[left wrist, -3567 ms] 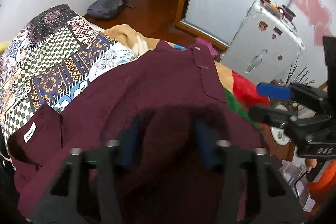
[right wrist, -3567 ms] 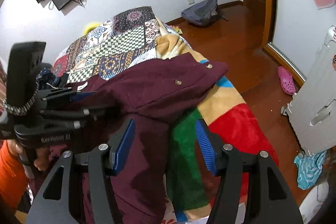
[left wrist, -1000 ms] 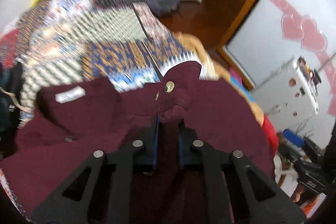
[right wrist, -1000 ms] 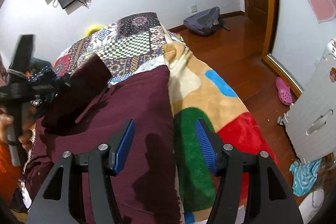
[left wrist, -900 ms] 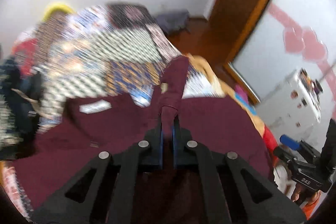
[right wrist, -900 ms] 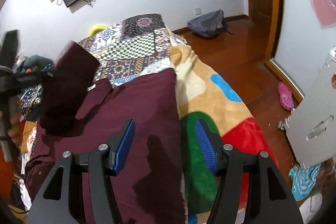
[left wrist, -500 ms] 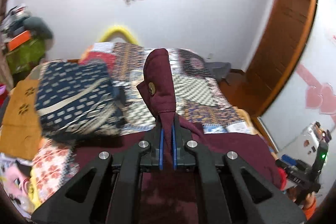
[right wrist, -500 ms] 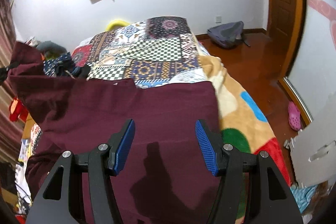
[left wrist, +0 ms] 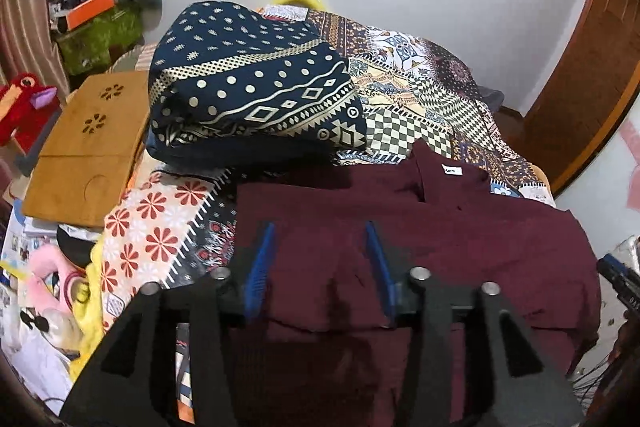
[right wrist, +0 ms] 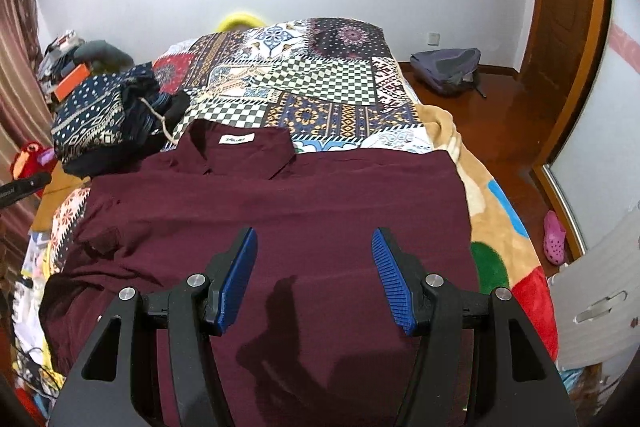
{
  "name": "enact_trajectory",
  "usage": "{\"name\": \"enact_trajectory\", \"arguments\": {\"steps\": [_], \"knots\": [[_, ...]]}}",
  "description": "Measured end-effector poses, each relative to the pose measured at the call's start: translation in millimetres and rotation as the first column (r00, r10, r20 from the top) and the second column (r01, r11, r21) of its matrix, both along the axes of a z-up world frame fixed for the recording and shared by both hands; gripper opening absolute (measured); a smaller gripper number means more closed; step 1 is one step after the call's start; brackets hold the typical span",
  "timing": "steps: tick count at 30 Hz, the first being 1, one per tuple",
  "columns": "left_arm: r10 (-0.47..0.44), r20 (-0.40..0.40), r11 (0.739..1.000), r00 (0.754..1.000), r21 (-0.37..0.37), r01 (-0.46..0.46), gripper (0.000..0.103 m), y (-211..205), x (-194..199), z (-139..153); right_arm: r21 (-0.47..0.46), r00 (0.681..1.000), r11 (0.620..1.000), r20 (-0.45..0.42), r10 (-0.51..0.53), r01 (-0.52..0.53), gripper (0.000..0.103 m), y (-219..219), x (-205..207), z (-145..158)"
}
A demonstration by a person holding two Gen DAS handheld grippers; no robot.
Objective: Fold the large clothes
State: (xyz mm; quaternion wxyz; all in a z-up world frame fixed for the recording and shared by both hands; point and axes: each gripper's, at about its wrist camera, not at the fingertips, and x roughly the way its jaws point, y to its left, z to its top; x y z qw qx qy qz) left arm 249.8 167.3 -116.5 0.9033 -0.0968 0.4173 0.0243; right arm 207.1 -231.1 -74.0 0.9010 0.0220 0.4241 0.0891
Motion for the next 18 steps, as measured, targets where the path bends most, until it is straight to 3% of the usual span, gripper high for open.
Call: {"name": "enact_trajectory", "arguments": {"steps": [2,8,13,18], "knots": [[-0.006,0.008,1.000,1.000,0.026,0.006,0.060,6,-2,-5,-0.016,1.000,1.000,-0.001,0.016,-0.016,0.056,9,1,1],[-0.033,-0.022,0.990,0.999,0.133,0.036,0.070,15,-17,-29,-0.048,0.996,0.995,-0.018,0.086,-0.087,0.056,43,7,-3],[-0.060,-0.109,0.973,0.992,0.214,0.082,0.071,22,-30,-61,-0.064,0.986,0.985,-0.045,0.159,-0.161,0.056,77,10,-12],[-0.102,-0.178,0.962,0.979,0.231,0.143,0.071,24,-26,-88,-0.054,0.971,0.971,-0.066,0.228,-0.232,0.056,104,9,-18]]}}
